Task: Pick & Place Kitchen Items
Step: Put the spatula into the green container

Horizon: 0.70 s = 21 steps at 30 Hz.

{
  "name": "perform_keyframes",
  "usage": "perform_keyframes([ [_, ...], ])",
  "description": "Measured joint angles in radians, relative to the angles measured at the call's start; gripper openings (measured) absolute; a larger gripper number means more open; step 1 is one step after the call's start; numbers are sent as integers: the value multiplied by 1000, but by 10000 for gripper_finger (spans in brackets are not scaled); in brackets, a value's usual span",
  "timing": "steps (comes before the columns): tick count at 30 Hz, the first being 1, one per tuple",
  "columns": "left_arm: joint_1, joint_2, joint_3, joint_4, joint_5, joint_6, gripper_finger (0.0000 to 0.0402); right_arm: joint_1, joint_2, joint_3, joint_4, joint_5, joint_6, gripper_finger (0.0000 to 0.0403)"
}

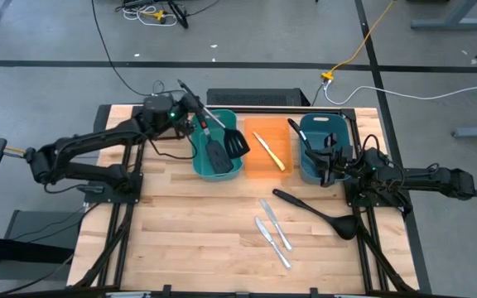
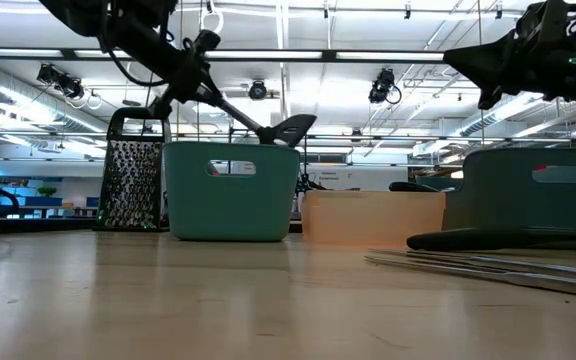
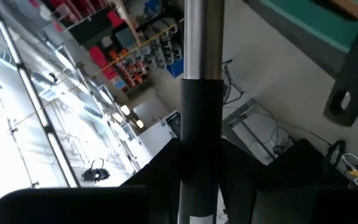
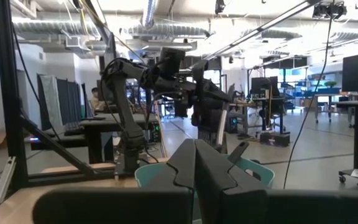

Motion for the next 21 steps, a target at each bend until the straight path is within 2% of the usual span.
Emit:
perform_keyframes([
  [4,-1,15,0,-25,-3,-4,84,0,0,0,0,-3,-6,6],
  [12,-36,14,0,-194,-46,-8,84,0,0,0,0,-3,-14,6],
  [21,-88,14,0,-257,-51,-10,84,0,0,0,0,-3,-15,6],
])
